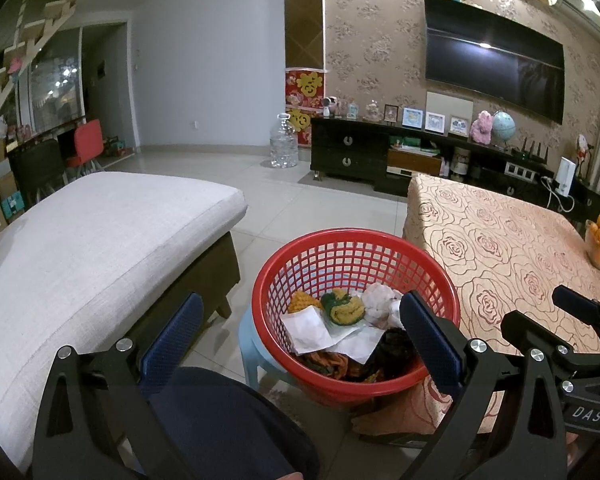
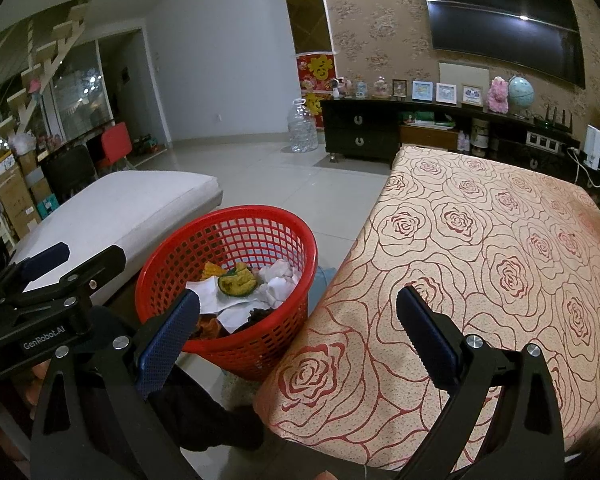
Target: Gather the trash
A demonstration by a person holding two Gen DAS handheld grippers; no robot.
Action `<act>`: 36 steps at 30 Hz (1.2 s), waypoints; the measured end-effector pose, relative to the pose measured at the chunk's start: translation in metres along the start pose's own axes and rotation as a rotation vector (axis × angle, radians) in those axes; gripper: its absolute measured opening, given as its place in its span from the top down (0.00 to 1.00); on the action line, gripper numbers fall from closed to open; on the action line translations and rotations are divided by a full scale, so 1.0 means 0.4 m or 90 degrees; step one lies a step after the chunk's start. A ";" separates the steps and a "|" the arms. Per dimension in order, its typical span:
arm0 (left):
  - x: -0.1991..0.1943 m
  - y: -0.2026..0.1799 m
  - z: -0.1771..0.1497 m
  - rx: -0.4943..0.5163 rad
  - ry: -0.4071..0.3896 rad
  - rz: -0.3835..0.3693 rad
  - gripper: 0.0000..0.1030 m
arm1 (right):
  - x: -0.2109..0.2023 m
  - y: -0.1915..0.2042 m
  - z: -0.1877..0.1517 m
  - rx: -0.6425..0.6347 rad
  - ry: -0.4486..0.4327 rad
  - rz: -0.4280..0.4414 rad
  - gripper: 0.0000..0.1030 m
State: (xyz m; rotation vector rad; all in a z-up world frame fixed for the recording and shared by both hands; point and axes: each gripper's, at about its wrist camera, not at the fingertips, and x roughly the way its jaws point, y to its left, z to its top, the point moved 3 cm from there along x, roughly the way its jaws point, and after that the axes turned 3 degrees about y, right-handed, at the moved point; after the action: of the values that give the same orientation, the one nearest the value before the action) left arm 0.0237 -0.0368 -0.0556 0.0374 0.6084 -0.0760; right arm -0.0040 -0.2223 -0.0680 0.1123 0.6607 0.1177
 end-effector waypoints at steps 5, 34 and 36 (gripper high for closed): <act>-0.001 0.001 0.001 0.001 -0.001 0.000 0.08 | 0.000 0.000 0.000 0.000 0.000 0.000 0.07; 0.000 0.004 0.000 0.005 -0.003 0.004 0.08 | 0.000 -0.002 0.000 0.000 0.000 0.000 0.07; 0.000 0.004 0.001 0.005 -0.003 0.003 0.08 | 0.000 -0.002 0.000 0.000 0.000 0.000 0.07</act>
State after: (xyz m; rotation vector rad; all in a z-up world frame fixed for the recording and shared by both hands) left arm 0.0241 -0.0351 -0.0554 0.0468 0.6026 -0.0735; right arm -0.0041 -0.2230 -0.0682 0.1117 0.6613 0.1175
